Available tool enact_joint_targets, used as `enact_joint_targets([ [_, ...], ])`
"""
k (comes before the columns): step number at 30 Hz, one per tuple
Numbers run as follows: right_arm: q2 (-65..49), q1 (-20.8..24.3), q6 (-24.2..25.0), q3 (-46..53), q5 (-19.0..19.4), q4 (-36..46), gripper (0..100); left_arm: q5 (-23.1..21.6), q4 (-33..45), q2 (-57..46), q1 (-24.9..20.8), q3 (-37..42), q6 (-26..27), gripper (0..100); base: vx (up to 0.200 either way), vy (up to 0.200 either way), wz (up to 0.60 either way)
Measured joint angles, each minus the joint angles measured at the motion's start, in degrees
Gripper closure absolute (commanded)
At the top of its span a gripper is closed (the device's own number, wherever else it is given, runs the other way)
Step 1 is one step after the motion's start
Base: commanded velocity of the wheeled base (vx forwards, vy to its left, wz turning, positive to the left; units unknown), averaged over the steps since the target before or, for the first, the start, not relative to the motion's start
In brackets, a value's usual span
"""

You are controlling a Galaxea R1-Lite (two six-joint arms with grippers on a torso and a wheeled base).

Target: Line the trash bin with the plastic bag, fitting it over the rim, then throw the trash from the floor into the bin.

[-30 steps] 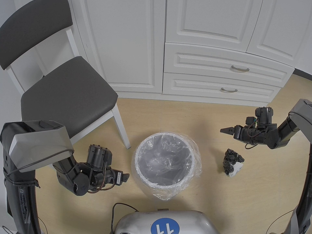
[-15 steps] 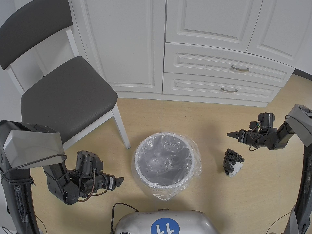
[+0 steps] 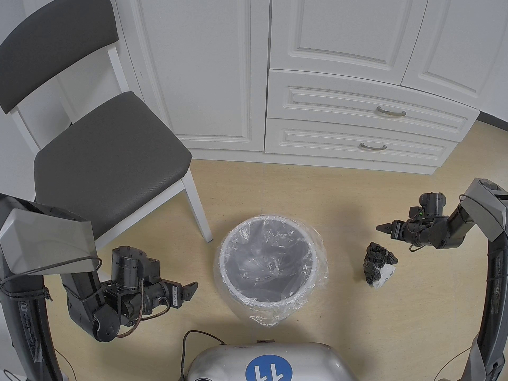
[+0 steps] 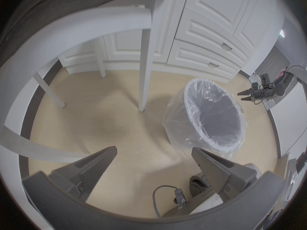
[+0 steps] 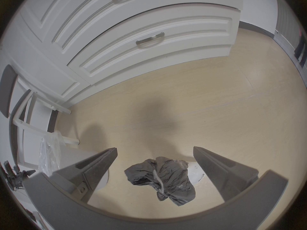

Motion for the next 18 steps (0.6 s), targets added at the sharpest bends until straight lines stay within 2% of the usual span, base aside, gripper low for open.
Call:
enact_joint_targets([
  [9,-0.41,1.79,-0.88,1.46,-0.05,2.23,0,-0.04,-12.12,-0.88,-0.04,7.41,-0.17,0,0.000,0.000,0.00],
  [18,4.80,3.35,-3.07,-1.26,-0.35,3.49,0,-0.83,-16.75,-1.07,-0.09,11.39,-0.30,0,0.000,0.000,0.00],
])
